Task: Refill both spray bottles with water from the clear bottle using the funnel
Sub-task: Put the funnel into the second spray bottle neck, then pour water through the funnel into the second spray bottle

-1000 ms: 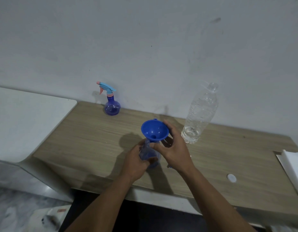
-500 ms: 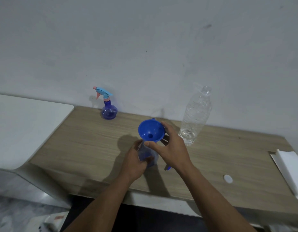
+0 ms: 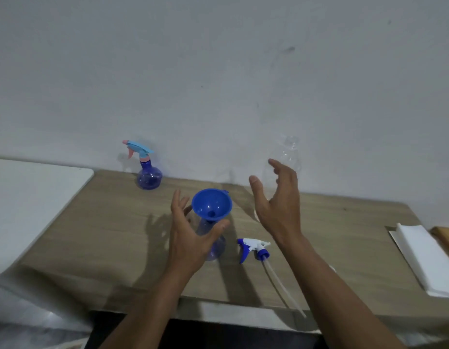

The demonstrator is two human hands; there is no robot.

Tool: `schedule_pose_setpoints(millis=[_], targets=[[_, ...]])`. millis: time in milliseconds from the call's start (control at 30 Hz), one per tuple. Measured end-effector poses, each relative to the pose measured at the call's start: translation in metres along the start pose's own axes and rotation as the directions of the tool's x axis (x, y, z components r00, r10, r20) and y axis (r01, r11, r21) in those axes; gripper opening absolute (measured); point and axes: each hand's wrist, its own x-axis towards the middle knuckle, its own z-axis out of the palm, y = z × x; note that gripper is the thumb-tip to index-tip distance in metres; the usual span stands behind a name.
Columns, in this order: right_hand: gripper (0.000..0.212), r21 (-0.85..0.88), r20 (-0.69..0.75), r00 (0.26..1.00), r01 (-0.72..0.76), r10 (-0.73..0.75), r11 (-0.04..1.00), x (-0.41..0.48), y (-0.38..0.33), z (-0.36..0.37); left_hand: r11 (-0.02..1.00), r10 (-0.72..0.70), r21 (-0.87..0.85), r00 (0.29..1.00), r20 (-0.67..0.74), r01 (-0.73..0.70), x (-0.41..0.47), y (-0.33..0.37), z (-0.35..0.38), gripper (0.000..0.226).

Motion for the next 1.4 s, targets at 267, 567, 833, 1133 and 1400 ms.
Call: schedule_pose_setpoints(millis=[267, 567, 833, 1133, 1400], targets=[[0.088, -0.094, 0.118, 0.989, -0.072, 0.083, 0.993, 0.084, 0.05, -0.029, 0.998, -0.035, -0.058, 0.997, 0.064, 0.039, 0.01, 0.009, 0.01, 0.125], [0.06, 0.13, 0.103, 0.986, -0.146, 0.133, 0.981, 0.104, 0.07, -0.011, 1.0, -0.021, 0.006, 0.999, 0.042, 0.021, 0.014, 0.009, 0.014, 0.094], [0.076, 0.169, 0.144, 0.983, -0.135, 0.111, 0.976, 0.084, 0.081, -0.007, 0.999, -0.033, -0.003, 0.999, 0.007, 0.033, 0.019, 0.01, 0.013, 0.078], [0.069, -0.007, 0.22, 0.975, 0.01, -0.009, 1.0, 0.1, 0.06, -0.032, 0.996, -0.063, -0.055, 0.998, 0.015, 0.063, 0.021, 0.006, 0.014, 0.082], [0.075, -0.258, 0.618, 0.78, 0.318, -0.098, 0.912, 0.116, 0.002, -0.063, 0.995, -0.057, -0.074, 0.998, 0.035, 0.06, 0.02, 0.005, 0.011, 0.08]])
